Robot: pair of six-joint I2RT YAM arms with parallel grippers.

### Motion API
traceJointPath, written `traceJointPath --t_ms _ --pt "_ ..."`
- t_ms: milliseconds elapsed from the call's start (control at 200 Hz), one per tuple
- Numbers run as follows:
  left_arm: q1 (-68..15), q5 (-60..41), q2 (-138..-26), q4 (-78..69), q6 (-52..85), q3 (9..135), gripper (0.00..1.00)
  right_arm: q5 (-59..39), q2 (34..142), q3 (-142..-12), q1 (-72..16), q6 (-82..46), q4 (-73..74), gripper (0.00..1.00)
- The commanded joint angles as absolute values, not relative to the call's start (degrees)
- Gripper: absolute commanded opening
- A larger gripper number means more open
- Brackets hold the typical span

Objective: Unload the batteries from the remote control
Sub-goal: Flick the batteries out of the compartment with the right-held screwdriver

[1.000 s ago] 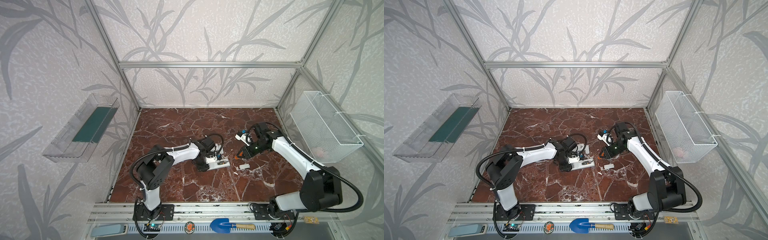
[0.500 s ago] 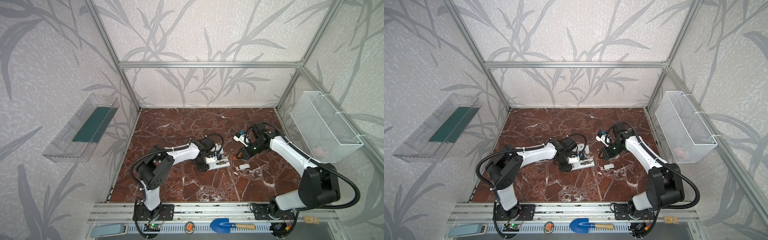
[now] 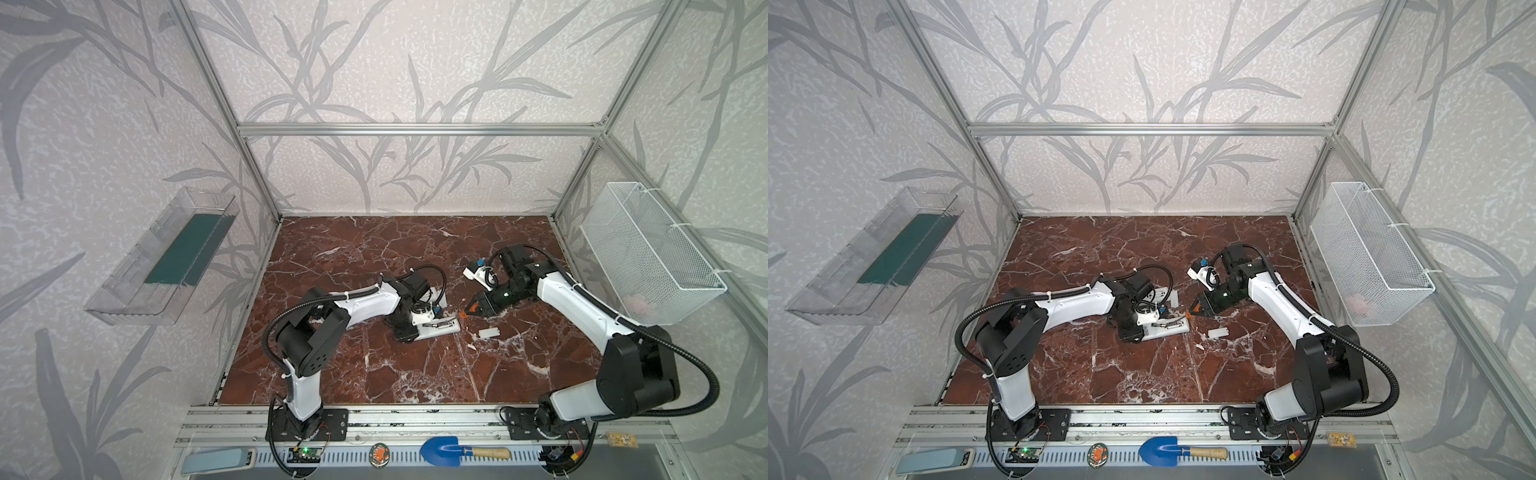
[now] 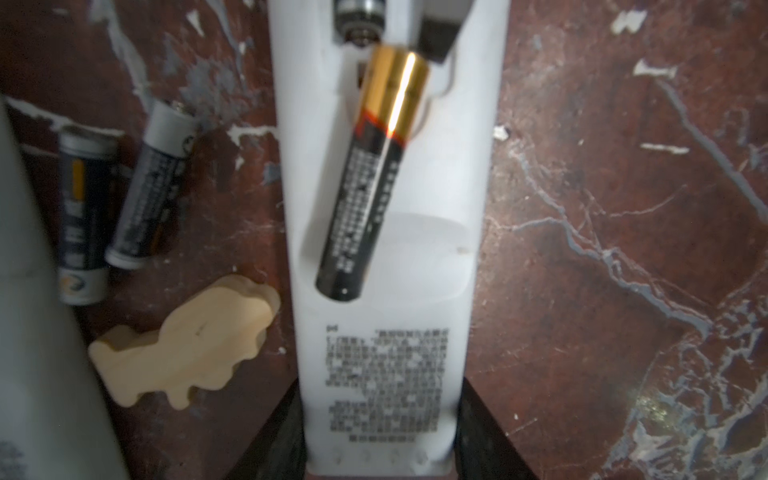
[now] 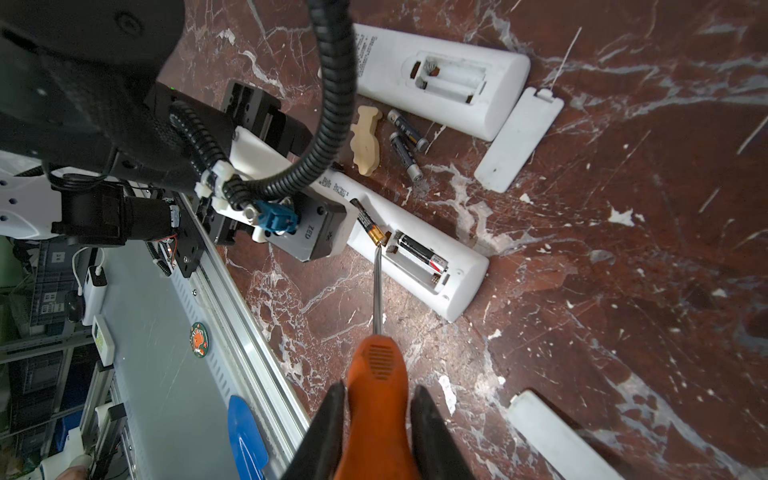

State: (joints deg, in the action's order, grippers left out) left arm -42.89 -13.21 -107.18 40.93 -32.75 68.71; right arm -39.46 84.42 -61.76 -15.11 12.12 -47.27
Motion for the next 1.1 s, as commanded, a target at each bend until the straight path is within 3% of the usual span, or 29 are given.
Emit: traceJointPath --t_ms 0,320,770,1095 --pt "-41.90 -20.51 -110.34 48.31 -32.47 69.86 0.00 -39.62 84.90 -63.80 -15.29 11.02 -45.68 0.00" --pt "-41.22 -15.88 -110.74 48.12 -32.28 69.67 0.00 -28.74 82.40 -66.51 -15.06 14.93 -51.03 0.00" --pt "-41.40 -14.50 -111.17 47.57 -31.51 70.09 0.00 -31.77 80.92 -61.24 -15.20 10.11 -50.04 0.00" --pt "-41.75 -13.98 -110.56 47.38 -31.09 69.68 0.00 -26.48 82.53 -59.73 -15.53 5.58 -47.14 0.00"
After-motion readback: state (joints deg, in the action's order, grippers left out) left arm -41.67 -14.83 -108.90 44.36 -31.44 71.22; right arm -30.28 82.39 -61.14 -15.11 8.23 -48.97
